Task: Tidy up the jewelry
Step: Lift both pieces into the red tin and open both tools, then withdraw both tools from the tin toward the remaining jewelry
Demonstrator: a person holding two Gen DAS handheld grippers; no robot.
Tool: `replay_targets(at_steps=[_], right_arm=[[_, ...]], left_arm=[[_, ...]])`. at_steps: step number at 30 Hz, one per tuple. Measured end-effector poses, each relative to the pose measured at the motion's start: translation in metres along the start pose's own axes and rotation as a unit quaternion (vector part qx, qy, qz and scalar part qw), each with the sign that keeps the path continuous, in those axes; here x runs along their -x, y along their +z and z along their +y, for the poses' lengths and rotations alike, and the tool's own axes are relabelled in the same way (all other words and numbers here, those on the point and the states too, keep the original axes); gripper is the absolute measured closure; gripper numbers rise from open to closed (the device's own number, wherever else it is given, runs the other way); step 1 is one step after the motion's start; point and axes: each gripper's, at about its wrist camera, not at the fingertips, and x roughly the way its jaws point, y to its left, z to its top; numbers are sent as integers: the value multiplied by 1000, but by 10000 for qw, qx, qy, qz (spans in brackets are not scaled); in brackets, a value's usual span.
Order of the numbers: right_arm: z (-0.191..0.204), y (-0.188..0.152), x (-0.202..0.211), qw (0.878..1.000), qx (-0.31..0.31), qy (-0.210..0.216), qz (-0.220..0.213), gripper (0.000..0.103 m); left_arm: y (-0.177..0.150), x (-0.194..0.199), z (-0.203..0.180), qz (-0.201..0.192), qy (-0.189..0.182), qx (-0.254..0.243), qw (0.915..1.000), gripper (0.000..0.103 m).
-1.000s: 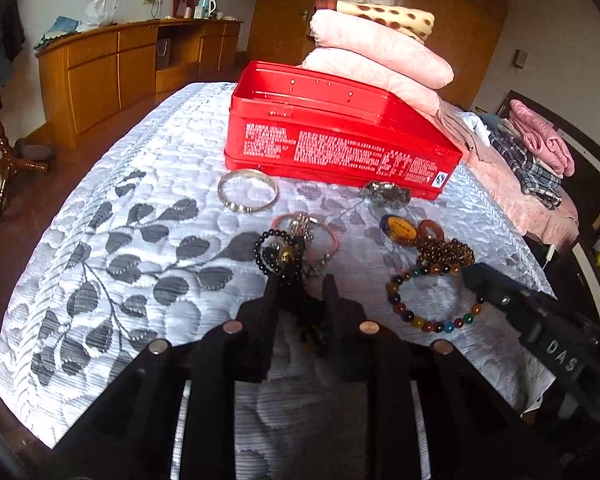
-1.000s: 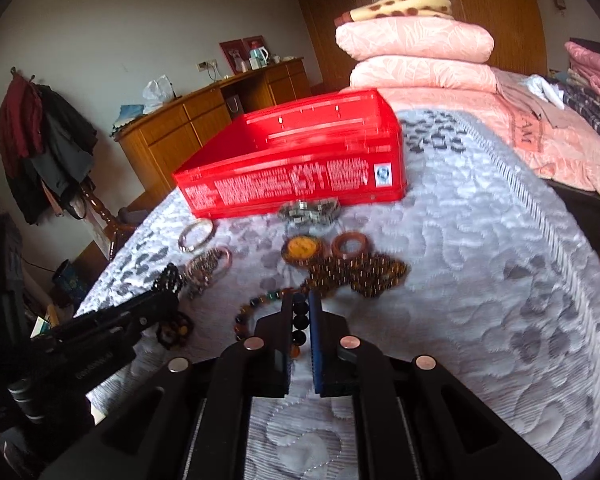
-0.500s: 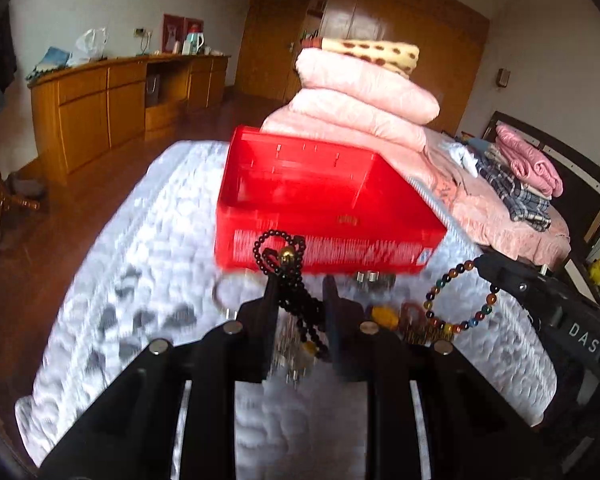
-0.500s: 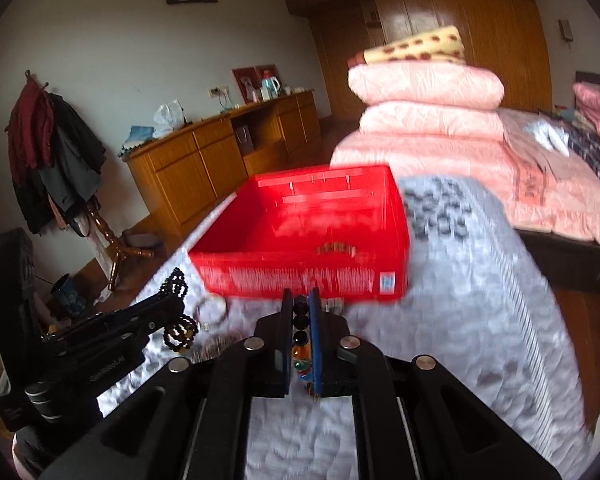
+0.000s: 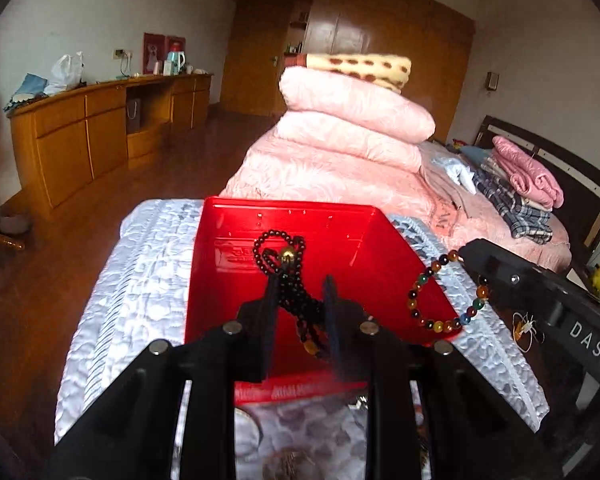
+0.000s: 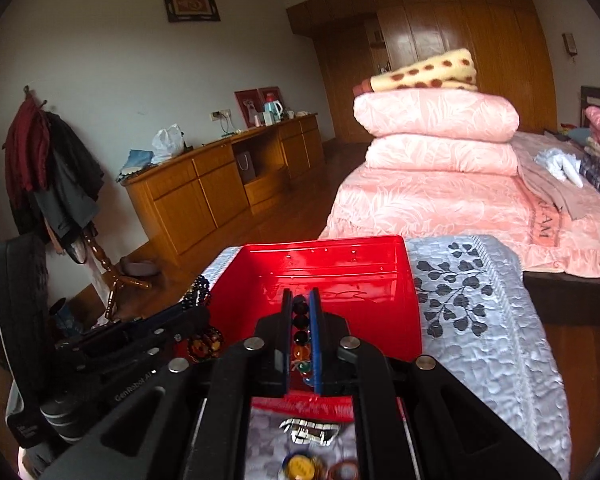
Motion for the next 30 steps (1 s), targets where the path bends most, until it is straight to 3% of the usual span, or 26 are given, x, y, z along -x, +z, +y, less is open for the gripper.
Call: replay_targets(at_steps=[4, 6, 7, 13, 17, 22, 24, 30], right_arm=[[-8, -4, -30, 9996, -39, -100, 250, 93], [-7, -10, -36, 9992, 28, -230, 313, 77], [-8, -14, -37, 9991, 51, -280, 306, 73], [-17, -41, -20, 9985, -192, -336, 375, 73], [-21, -66, 6, 9978, -254, -500, 352, 73], [-27, -111, 31, 9954, -505, -605, 551, 71], [-26, -126, 37, 9949, -499, -623, 622, 66], [-18, -159, 55, 9948, -344, -778, 565, 34]], left_arm=[[-4, -23, 6, 165, 170, -33, 9997, 81], [-7, -31, 9, 276, 218, 4, 9994, 76], [-10, -32, 12, 326, 219, 29, 9992, 63], [-28, -10, 21, 295, 415, 16, 9987, 52], [-47, 20, 22, 36, 655, -23, 9978, 36], [-87, 50, 26, -9, 922, 123, 9957, 22], [-101, 58, 27, -51, 974, 189, 9951, 15], [-142, 86, 25, -250, 1088, 49, 9937, 6]])
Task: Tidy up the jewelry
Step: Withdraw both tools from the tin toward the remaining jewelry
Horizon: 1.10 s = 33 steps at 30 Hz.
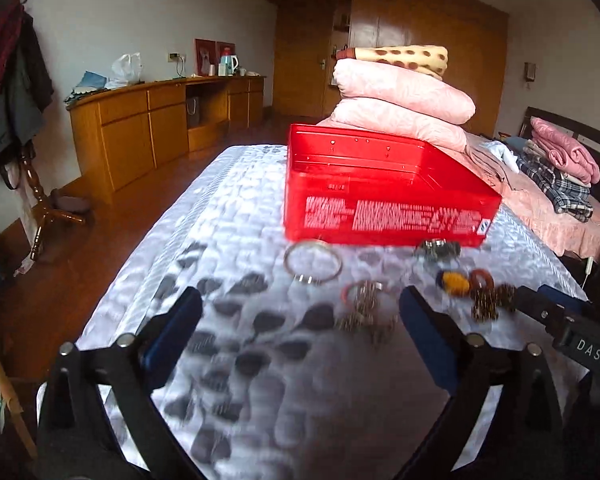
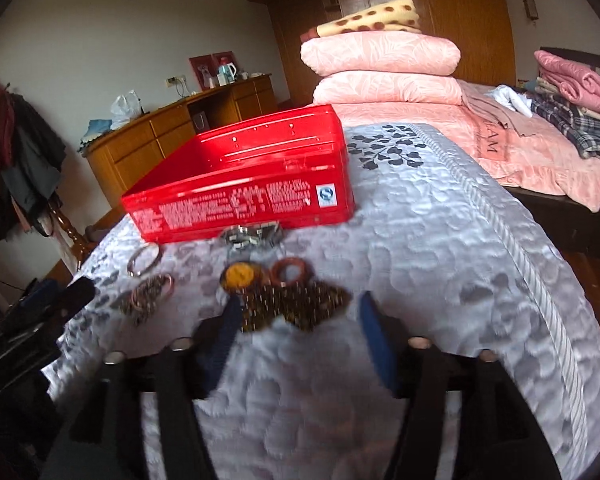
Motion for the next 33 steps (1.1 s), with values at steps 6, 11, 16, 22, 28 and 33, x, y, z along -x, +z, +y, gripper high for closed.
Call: replay_targets(at_steps=[6, 11, 16, 22, 28, 33], right_arm=[[7, -10, 5, 9997, 173, -142, -85, 15], [9, -10, 4, 9995, 246, -210, 25, 8], [7, -6, -3, 9996, 78, -113, 230, 8], [7, 6, -10, 9995, -94, -69, 296, 8], [12, 13, -25, 9984, -95, -219, 516, 8], [12, 17, -31, 9978, -113, -300, 575, 8]], left_arm=[[-22, 9, 1, -67, 236, -132, 9996, 5], [-27, 8, 0, 13, 152, -164, 9997, 5], [-21, 8, -2, 18, -5, -68, 10000, 5], [-13, 12, -7, -194, 68, -114, 9997, 5], [-12, 10, -9, -235, 51, -133, 9996, 5], [-11, 5, -9, -182, -2, -127, 9998, 5]])
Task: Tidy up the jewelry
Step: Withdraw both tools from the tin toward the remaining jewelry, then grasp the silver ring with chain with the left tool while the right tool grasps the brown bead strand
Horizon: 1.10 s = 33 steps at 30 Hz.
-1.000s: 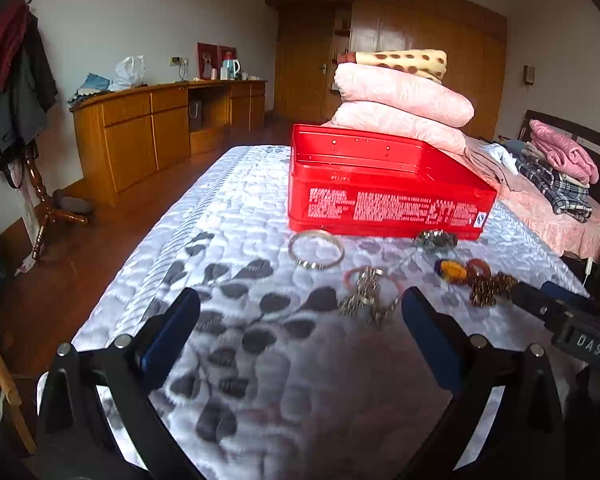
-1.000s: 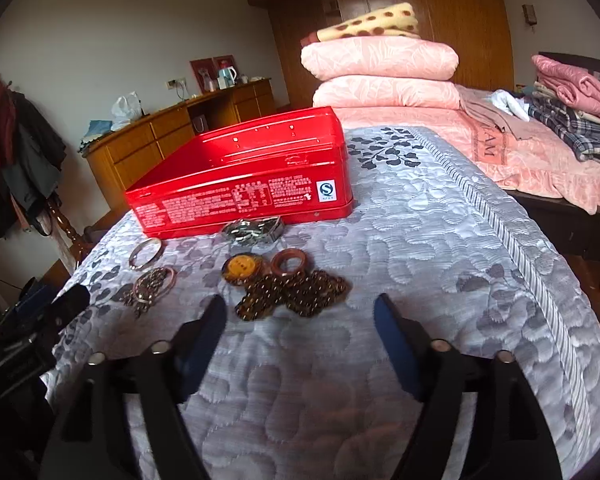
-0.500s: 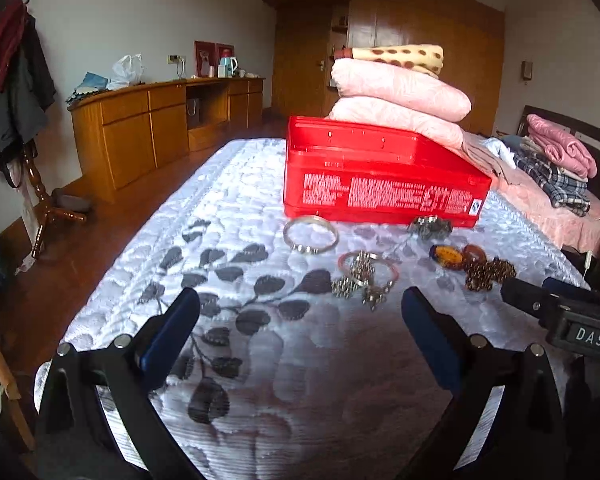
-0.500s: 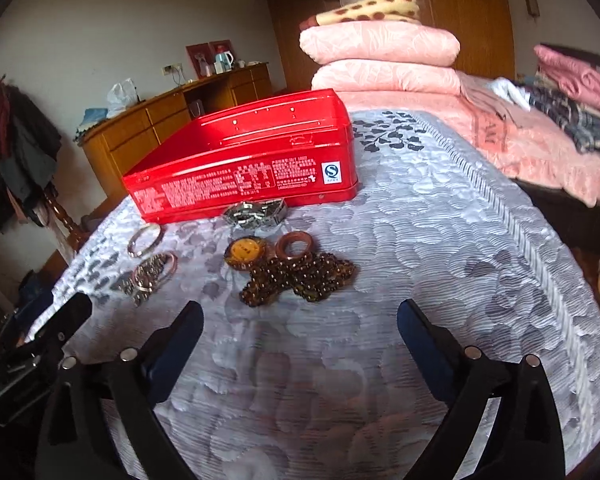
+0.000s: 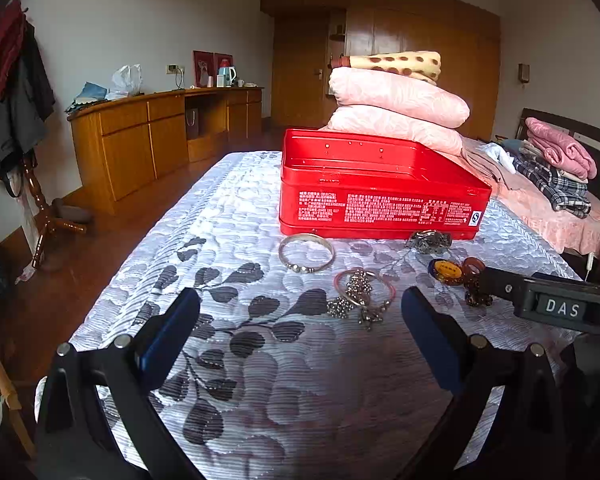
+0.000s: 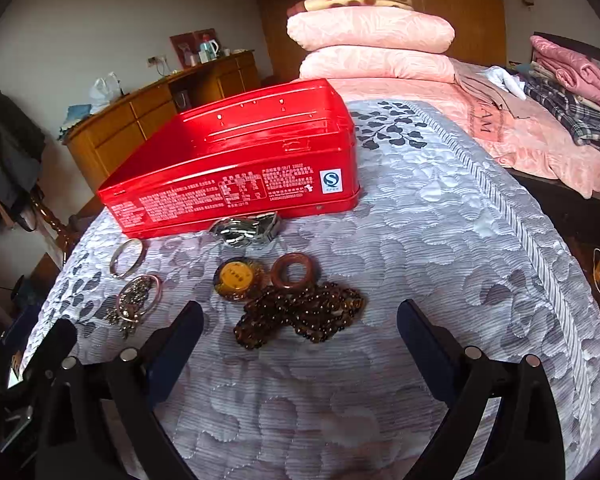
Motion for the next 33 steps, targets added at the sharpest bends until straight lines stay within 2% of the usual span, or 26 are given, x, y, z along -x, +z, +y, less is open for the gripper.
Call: replay_targets(at_steps=[6, 11, 12, 14, 15, 17, 18, 20, 22, 25, 27, 28, 33], right_arm=[[0, 4, -16, 9991, -21, -105, 408, 8], [2, 7, -22, 9984, 49, -230, 508, 10], [2, 7, -21, 9984, 54, -244, 504, 13], [2, 5, -20, 9983, 75, -370, 455, 27], [2, 5, -19, 9984, 73, -371, 422, 30], [2, 4, -17, 9989, 99, -291, 361, 44], [1, 4, -16, 9990, 110, -275, 342, 46], [-2, 2, -13, 9993, 106, -193, 310, 57], [-6, 1, -11, 9995, 86, -81, 297, 61], [-10, -3, -6, 9995, 91, 46, 307, 74], [-12, -6, -1, 9993, 140, 130, 331, 75], [-13, -8, 2, 9990, 200, 182, 343, 83], [-19, -15, 9, 9978, 142, 517, 381, 83]], left_arm=[[0, -3, 0, 54, -46, 19, 10000, 5], [0, -3, 0, 48, -35, -3, 10000, 5], [0, -3, 0, 49, -27, 3, 10000, 5], [-1, -4, 0, 60, -20, 23, 10000, 5], [-1, -4, -1, 68, -20, 38, 10000, 5], [-1, -4, 0, 81, -31, 85, 9999, 5], [-2, -4, 0, 89, -39, 106, 9999, 5], [-2, -3, -1, 99, -62, 121, 9999, 5], [-3, -3, -3, 137, -116, 126, 9998, 5], [-4, -3, -9, 210, -246, 120, 9994, 5], [-4, -5, -14, 283, -333, 85, 9990, 5], [-4, -6, -18, 312, -370, 53, 9988, 5], [-5, -11, -27, 378, -453, 54, 9982, 5]])
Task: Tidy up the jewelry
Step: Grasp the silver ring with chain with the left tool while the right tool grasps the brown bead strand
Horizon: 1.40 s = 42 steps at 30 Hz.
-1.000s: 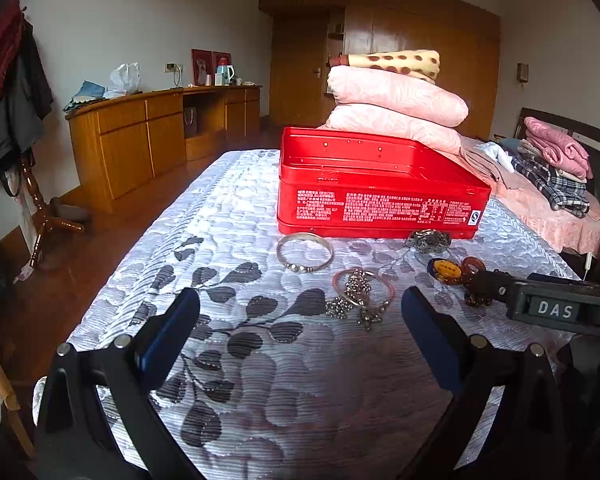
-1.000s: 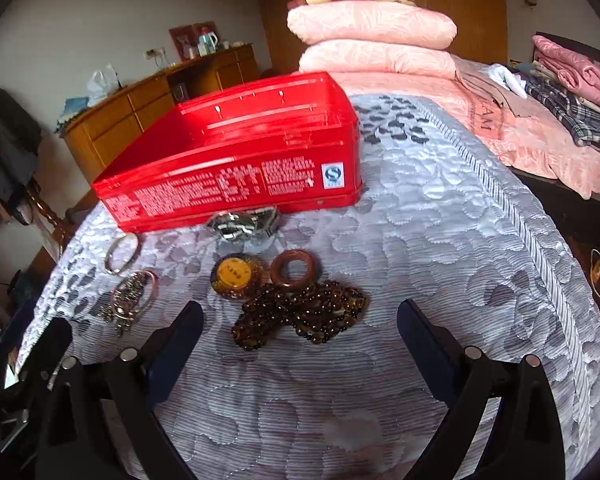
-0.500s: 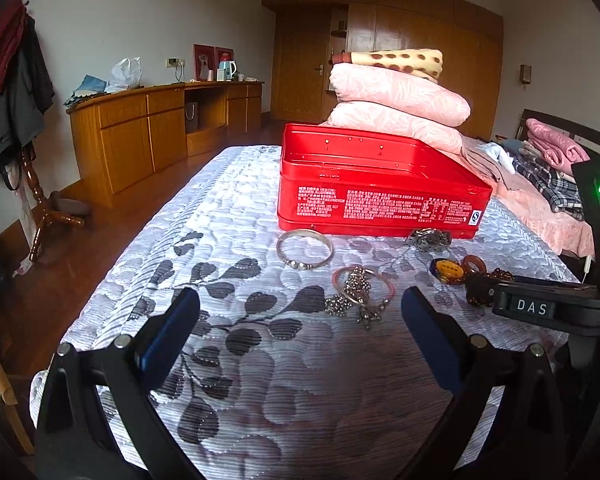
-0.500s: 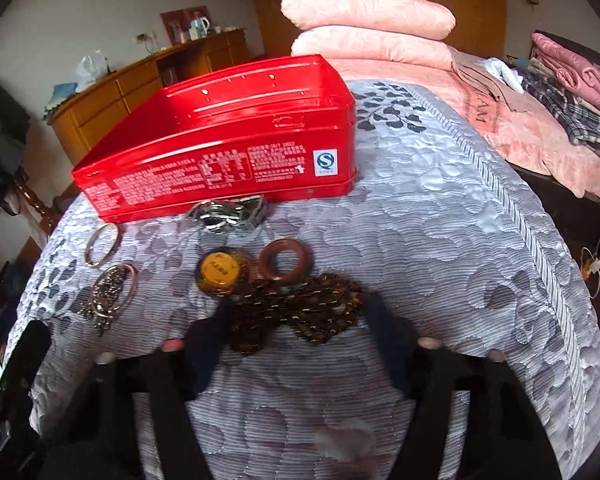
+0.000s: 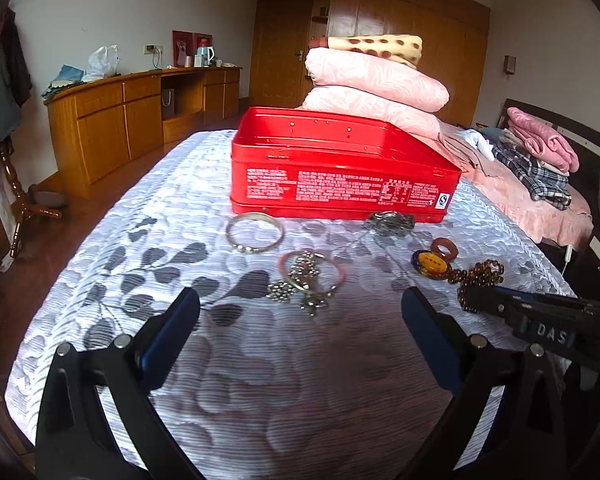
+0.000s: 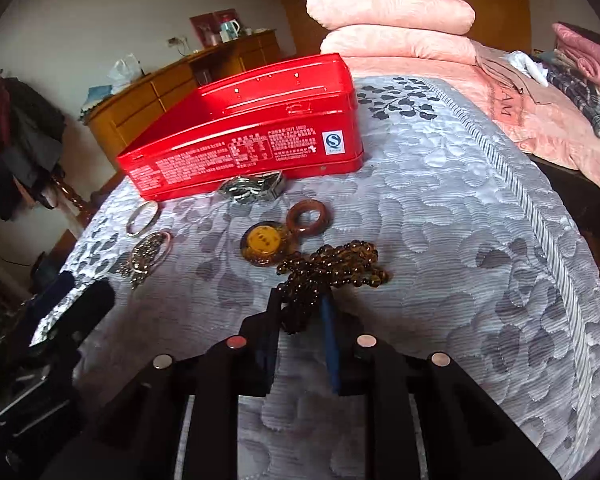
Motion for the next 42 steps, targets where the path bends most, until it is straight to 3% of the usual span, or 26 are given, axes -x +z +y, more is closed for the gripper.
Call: replay_targets(at_steps=[5, 6, 7, 8, 14, 20, 25, 33, 38, 42], right_arm=[[-3, -2, 2, 9999, -30, 135, -19, 83], [-4, -2, 3, 9998, -67, 190, -26, 83], [-5, -2, 2, 9998, -72, 204, -28, 83], [-6, -2, 2, 9997, -68, 218, -30, 83], [-7, -1, 1, 9995, -36, 295, -50, 83], [-9, -1, 0, 9993, -73, 366, -55, 83], [-10, -1, 0, 9993, -75, 348, -55, 83], [-8, 0, 0, 9995, -115, 290, -52, 83], [-3, 0, -1, 9997, -49, 224, -36, 83], [7, -1, -1, 9990, 53, 439, 92, 83]], left_arm=[[10, -10, -2, 125, -53, 163, 9998, 9], [12, -12, -3, 144, -59, 164, 9997, 14], [14, -16, -4, 184, -89, 155, 9997, 31], [16, -20, -5, 269, -84, 143, 9995, 41], [22, -46, -6, 831, -42, 287, 9961, 41], [26, -64, -19, 1186, 218, -1, 9927, 42], [26, -65, -19, 1158, 370, 26, 9926, 57], [24, -48, -6, 944, 37, 282, 9951, 57], [21, -21, 6, 562, 138, 328, 9978, 57], [20, -7, 9, 369, 259, 258, 9986, 57]])
